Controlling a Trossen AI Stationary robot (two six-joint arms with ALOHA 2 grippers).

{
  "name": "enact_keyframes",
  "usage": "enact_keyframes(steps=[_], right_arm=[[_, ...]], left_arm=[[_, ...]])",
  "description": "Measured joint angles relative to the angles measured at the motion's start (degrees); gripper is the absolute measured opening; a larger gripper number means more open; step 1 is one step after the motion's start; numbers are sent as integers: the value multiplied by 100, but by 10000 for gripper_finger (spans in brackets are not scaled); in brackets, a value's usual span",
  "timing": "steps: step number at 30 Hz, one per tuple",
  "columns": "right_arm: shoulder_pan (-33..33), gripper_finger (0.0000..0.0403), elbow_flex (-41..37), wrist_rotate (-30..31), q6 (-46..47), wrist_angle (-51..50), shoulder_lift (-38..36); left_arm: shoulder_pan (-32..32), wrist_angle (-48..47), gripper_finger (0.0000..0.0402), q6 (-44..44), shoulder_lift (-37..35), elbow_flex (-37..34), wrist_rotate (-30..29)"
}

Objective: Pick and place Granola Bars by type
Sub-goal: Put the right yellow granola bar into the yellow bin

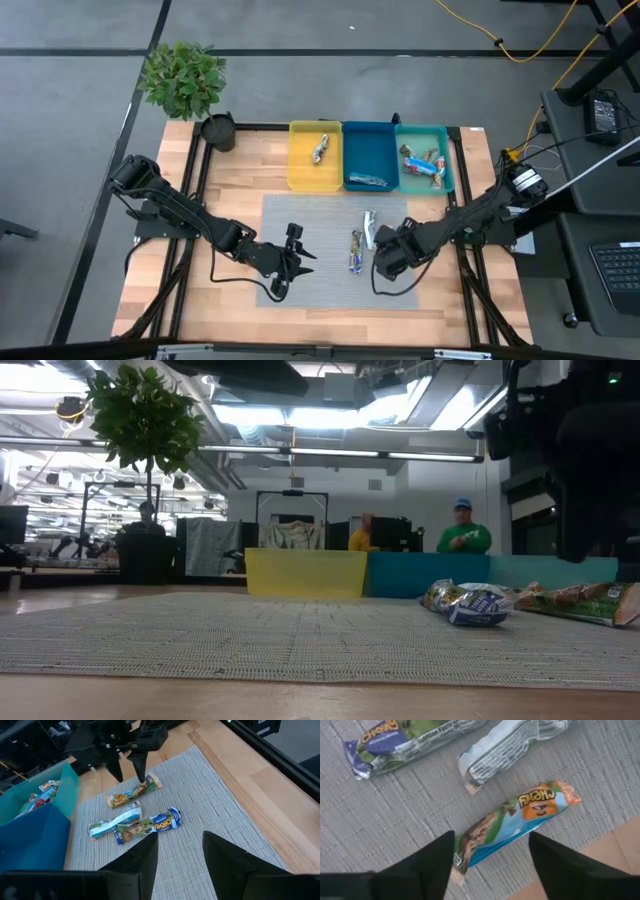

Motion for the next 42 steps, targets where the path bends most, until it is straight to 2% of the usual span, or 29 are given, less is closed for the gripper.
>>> enact_keyframes(steps=[5,8,18,23,27,37,42], right_arm=[[7,317,0,-2,223,3,21],[5,337,-2,63,300,17,164],[7,338,2,72,259,15,985],[9,332,18,120,153,32,1064],[9,294,9,120,156,77,1026],[5,121,-15,157,134,-22,951],[5,62,-3,154,119,-108,940]], left_arm=[[0,2,148,0,0,0,0],[0,1,148,-2,0,0,0],[0,0,148,-9,0,0,0],[0,0,148,-20,0,0,0],[0,1,148,-55,0,0,2],[0,2,148,-63,0,0,2],[0,1,148,-63,0,0,2]])
